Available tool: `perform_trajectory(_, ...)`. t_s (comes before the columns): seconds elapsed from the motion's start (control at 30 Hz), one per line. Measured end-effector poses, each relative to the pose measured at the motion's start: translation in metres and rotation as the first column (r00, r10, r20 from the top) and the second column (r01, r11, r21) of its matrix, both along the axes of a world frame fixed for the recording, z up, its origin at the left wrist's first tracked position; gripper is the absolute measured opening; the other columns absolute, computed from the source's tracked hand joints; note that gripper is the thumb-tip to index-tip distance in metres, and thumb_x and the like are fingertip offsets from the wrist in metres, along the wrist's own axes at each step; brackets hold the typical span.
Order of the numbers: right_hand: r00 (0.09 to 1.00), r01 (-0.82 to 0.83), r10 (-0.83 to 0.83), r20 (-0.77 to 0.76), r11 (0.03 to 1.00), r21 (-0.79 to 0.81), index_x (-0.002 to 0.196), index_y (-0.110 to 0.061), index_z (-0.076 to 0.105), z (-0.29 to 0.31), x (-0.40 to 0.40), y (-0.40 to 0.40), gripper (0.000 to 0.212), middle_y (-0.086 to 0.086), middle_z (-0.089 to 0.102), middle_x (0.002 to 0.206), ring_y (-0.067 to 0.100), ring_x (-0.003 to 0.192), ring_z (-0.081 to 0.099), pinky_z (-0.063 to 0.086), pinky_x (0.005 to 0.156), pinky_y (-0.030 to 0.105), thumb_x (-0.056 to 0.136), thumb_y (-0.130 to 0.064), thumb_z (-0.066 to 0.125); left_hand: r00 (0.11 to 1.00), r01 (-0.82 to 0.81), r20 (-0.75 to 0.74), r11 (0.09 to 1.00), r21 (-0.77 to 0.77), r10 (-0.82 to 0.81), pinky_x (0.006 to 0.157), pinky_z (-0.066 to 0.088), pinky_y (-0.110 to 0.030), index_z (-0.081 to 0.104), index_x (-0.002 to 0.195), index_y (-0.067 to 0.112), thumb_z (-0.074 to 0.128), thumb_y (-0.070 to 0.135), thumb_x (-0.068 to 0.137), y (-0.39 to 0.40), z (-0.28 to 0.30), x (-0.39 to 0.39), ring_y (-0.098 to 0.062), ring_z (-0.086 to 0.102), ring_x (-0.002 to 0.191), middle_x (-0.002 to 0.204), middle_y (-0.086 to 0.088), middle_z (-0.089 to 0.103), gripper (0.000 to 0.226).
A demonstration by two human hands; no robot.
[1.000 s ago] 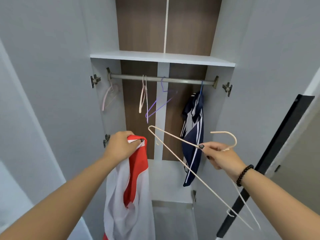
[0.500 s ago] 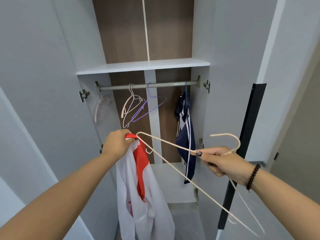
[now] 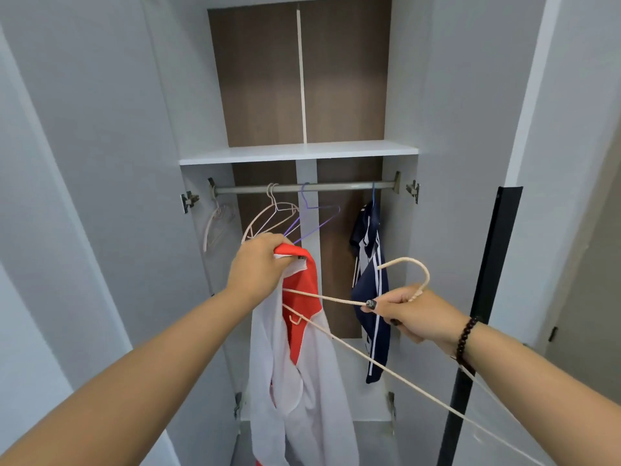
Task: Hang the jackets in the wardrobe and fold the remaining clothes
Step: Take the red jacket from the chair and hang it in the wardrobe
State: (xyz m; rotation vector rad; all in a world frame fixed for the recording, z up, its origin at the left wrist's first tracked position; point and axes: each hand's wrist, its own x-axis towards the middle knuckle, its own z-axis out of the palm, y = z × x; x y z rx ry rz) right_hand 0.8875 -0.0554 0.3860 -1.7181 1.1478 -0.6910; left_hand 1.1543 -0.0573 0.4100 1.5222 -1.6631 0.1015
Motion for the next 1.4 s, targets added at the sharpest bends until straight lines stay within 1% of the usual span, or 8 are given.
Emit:
perform_trajectory(0.17, 1.0, -0.015, 0.014, -0.021, 1.0, -0.028, 0.084, 0.007, 0.065, -0.005, 0.017, 0.002, 0.028, 0.0, 0.034, 0.053, 0.012, 0.045, 0.025, 0.022, 0.04, 0.019, 0.088, -0.02, 0.059, 0.975, 0.196, -0.086, 0.976, -0.09, -0.204, 0.074, 0.042, -0.008, 0.067, 0.08, 0.043, 0.078, 0.022, 0.076, 0.017, 0.007, -0.041, 0.003, 0.057, 0.086, 0.085, 0.016, 0.063, 0.023)
perform_trajectory(0.43, 0.962, 0.034, -0.038, 0.271, 0.999, 0.023, 0.085, -0.016, 0.08, -0.011, 0.009, 0.011, 0.016, -0.011, 0.053, 0.048, 0.002, 0.039, 0.037, 0.029, 0.039, 0.011, 0.089, -0.021, 0.065, 0.923, 0.25, 0.274, 0.963, 0.105, -0.27, 0.087, 0.046, -0.033, 0.064, 0.108, 0.02, 0.058, 0.036, 0.094, 0.022, -0.026, -0.043, -0.014, 0.058, 0.099, 0.106, 0.006, 0.061, 0.023)
perform_trajectory(0.57, 0.951, 0.079, -0.095, 0.294, 0.995, 0.065, 0.082, -0.012, 0.08, -0.025, 0.002, 0.016, 0.016, -0.011, 0.058, 0.049, -0.005, 0.041, 0.048, 0.035, 0.041, 0.008, 0.089, -0.013, 0.065, 0.827, 0.241, 0.455, 0.94, 0.242, -0.33, 0.086, 0.046, -0.026, 0.058, 0.116, 0.03, 0.04, 0.054, 0.096, 0.027, -0.045, -0.041, -0.007, 0.059, 0.095, 0.11, 0.014, 0.063, 0.037)
perform_trajectory(0.87, 0.972, 0.174, -0.135, 0.191, 0.963, -0.205, 0.078, -0.015, 0.073, 0.002, -0.007, 0.01, 0.013, 0.0, 0.072, 0.074, 0.009, 0.064, 0.06, 0.048, 0.059, 0.015, 0.084, -0.006, 0.066, 0.892, 0.233, 0.36, 0.96, 0.154, -0.274, 0.072, 0.054, -0.027, 0.065, 0.105, 0.025, 0.046, 0.046, 0.096, 0.024, -0.05, -0.039, -0.008, 0.062, 0.081, 0.094, 0.01, 0.067, 0.03)
perform_trajectory(1.0, 0.889, 0.456, -0.308, 0.339, 0.661, -0.596, 0.093, -0.027, 0.063, -0.002, -0.019, 0.029, 0.03, -0.011, 0.056, 0.101, -0.004, 0.092, 0.055, 0.043, 0.076, 0.003, 0.083, 0.001, 0.064, 0.984, 0.134, 0.115, 0.99, 0.046, -0.138, 0.066, 0.053, -0.035, 0.069, 0.094, 0.031, 0.055, 0.043, 0.091, 0.022, -0.049, -0.023, -0.008, 0.062, 0.073, 0.083, 0.015, 0.067, 0.018)
perform_trajectory(1.1, 0.911, 0.409, -0.173, 0.375, 0.502, -0.762, 0.084, -0.016, 0.066, -0.031, -0.028, 0.049, 0.025, -0.005, 0.059, 0.091, 0.001, 0.09, 0.057, 0.045, 0.079, 0.009, 0.082, 0.007, 0.058, 0.999, 0.034, 0.008, 0.999, 0.007, -0.034, 0.067, 0.052, -0.032, 0.068, 0.092, 0.032, 0.064, 0.034, 0.091, 0.022, -0.048, -0.015, -0.009, 0.063, 0.075, 0.081, 0.017, 0.067, 0.004)
perform_trajectory(1.27, 0.981, 0.103, 0.019, 0.191, 0.784, -0.613, 0.078, -0.02, 0.068, -0.08, -0.023, 0.055, 0.035, -0.011, 0.059, 0.085, 0.007, 0.084, 0.06, 0.049, 0.074, 0.017, 0.084, 0.013, 0.057, 0.998, 0.059, -0.032, 0.996, -0.071, -0.062, 0.07, 0.047, -0.02, 0.07, 0.094, 0.029, 0.066, 0.03, 0.09, 0.028, -0.027, -0.033, -0.008, 0.063, 0.08, 0.082, 0.02, 0.065, 0.006)
perform_trajectory(1.4, 0.976, 0.191, -0.131, 0.174, 0.9, -0.392, 0.094, -0.027, 0.066, -0.098, -0.016, 0.038, 0.032, -0.01, 0.06, 0.097, 0.002, 0.085, 0.059, 0.049, 0.079, 0.018, 0.089, 0.003, 0.053, 0.988, 0.157, 0.017, 0.979, -0.129, -0.156, 0.071, 0.049, -0.024, 0.071, 0.096, 0.027, 0.059, 0.041, 0.088, 0.044, -0.008, -0.054, -0.007, 0.064, 0.08, 0.086, 0.016, 0.069, 0.02)
